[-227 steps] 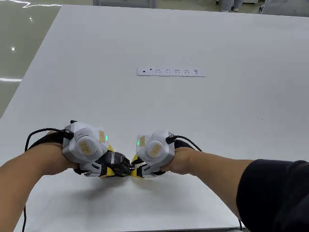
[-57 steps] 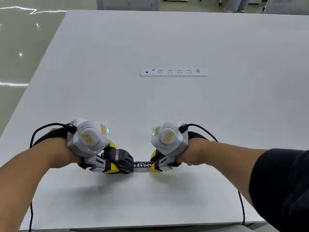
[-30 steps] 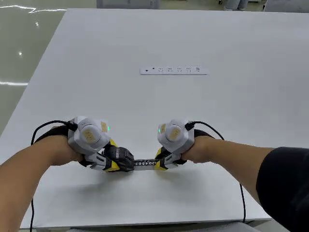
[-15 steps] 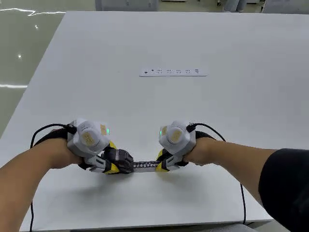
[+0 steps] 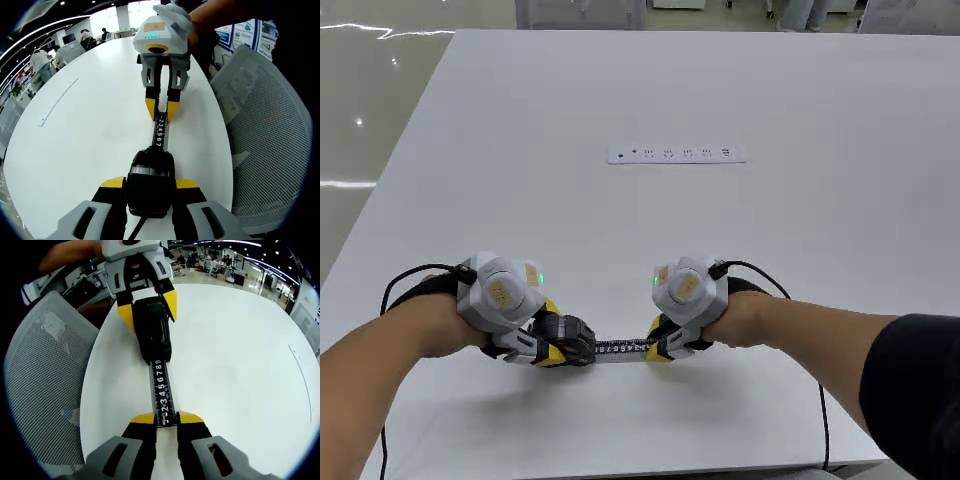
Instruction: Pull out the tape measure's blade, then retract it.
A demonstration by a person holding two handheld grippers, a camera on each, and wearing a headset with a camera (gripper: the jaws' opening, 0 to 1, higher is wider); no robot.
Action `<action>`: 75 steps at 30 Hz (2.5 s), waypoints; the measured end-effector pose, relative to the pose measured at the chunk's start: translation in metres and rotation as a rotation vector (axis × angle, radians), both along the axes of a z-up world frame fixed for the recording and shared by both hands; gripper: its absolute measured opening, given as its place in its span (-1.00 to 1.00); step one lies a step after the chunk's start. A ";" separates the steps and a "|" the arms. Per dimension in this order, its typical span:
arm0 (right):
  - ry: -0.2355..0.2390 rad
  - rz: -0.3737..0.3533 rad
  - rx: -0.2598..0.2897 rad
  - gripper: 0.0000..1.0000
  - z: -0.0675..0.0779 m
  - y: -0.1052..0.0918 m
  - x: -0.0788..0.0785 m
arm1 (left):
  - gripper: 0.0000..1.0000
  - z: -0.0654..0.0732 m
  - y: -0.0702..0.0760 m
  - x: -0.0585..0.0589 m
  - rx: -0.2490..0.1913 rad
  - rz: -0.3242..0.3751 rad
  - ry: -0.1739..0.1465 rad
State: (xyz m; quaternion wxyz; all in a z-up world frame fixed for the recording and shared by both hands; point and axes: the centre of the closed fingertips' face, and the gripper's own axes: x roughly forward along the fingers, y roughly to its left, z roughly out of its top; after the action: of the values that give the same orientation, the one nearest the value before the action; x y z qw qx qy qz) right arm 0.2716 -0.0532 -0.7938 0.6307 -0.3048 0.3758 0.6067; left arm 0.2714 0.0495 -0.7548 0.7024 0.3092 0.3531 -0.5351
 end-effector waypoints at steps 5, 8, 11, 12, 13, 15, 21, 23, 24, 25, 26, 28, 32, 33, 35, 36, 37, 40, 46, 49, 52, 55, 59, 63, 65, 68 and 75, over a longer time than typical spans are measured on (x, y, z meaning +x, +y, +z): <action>0.002 -0.002 -0.003 -0.79 0.000 -0.003 0.000 | -0.39 0.000 0.000 0.000 0.000 0.001 0.000; -0.002 0.000 -0.006 -0.79 0.000 -0.004 -0.001 | -0.39 0.000 0.000 0.000 0.001 0.001 -0.001; -0.006 -0.003 -0.009 -0.80 0.000 -0.005 0.000 | -0.39 0.000 0.000 0.000 -0.001 0.002 -0.001; -0.009 -0.002 -0.008 -0.80 0.000 -0.005 0.000 | -0.39 0.000 0.000 0.000 -0.001 0.001 0.001; -0.008 -0.001 -0.008 -0.80 0.000 -0.005 0.000 | -0.39 0.000 0.000 0.000 0.001 -0.001 0.001; -0.010 -0.001 -0.009 -0.80 0.000 -0.006 0.000 | -0.39 0.000 0.000 0.000 0.006 -0.005 0.002; -0.007 -0.010 -0.009 -0.80 0.000 -0.009 0.001 | -0.39 0.000 0.000 0.000 0.005 -0.002 0.002; -0.007 -0.010 -0.009 -0.79 0.000 -0.009 0.001 | -0.39 0.000 0.000 0.000 0.005 -0.002 0.002; -0.006 -0.010 -0.009 -0.79 0.000 -0.009 0.001 | -0.39 0.000 0.000 0.000 0.004 -0.002 0.002; -0.006 -0.010 -0.009 -0.80 0.000 -0.009 0.001 | -0.39 0.000 0.000 0.000 0.004 -0.002 0.002; -0.006 -0.011 -0.009 -0.80 0.000 -0.009 0.001 | -0.39 0.000 0.000 0.000 0.004 -0.002 0.002; -0.007 -0.010 -0.012 -0.80 0.000 -0.013 0.001 | -0.39 0.000 0.000 0.001 0.002 0.003 0.002; -0.009 -0.011 -0.014 -0.80 0.000 -0.014 0.002 | -0.39 0.000 0.000 0.000 0.005 0.001 0.000; -0.012 -0.010 -0.016 -0.80 0.000 -0.015 0.001 | -0.39 0.000 0.000 0.000 0.005 0.001 0.000; -0.023 0.002 -0.025 -0.80 0.000 -0.016 0.001 | -0.39 0.000 0.000 0.000 0.004 0.002 -0.001; -0.026 0.006 -0.027 -0.80 0.000 -0.015 0.001 | -0.39 0.000 0.000 0.001 0.002 0.003 -0.001; -0.027 0.006 -0.030 -0.80 0.000 -0.015 0.001 | -0.39 0.000 0.000 0.001 0.002 0.003 -0.002; -0.020 0.006 -0.037 -0.80 0.000 -0.016 0.000 | -0.39 0.000 0.000 0.000 0.003 0.003 -0.003; 0.000 -0.004 -0.052 -0.80 -0.001 -0.020 -0.001 | -0.39 0.000 -0.001 -0.001 0.002 0.004 -0.003; 0.000 -0.003 -0.052 -0.80 -0.001 -0.020 -0.001 | -0.39 0.000 -0.001 -0.001 0.002 0.005 -0.002; -0.001 -0.005 -0.053 -0.80 -0.001 -0.021 -0.001 | -0.39 0.000 -0.001 0.000 0.002 0.005 -0.002; -0.010 0.003 -0.055 -0.80 -0.001 -0.024 0.000 | -0.39 0.000 -0.001 0.000 0.001 0.008 -0.002; -0.009 0.000 -0.052 -0.81 -0.001 -0.024 0.001 | -0.39 0.000 -0.001 0.000 -0.002 0.010 -0.003; -0.015 0.006 -0.055 -0.81 -0.001 -0.026 0.002 | -0.39 0.000 -0.001 0.000 -0.003 0.011 -0.002; -0.018 0.013 -0.059 -0.80 -0.001 -0.027 0.002 | -0.39 0.000 -0.001 0.001 -0.003 0.012 -0.002; -0.018 0.013 -0.059 -0.80 -0.001 -0.028 0.002 | -0.39 0.000 -0.001 0.001 -0.003 0.012 -0.001; -0.017 0.007 -0.062 -0.81 -0.001 -0.032 0.002 | -0.39 0.000 -0.001 0.001 -0.004 0.015 -0.002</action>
State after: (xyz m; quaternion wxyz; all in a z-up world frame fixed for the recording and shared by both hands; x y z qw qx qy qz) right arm 0.2739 -0.0853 -0.7950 0.6217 -0.3306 0.3881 0.5946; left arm 0.2720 0.0485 -0.7551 0.7072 0.3057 0.3538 -0.5303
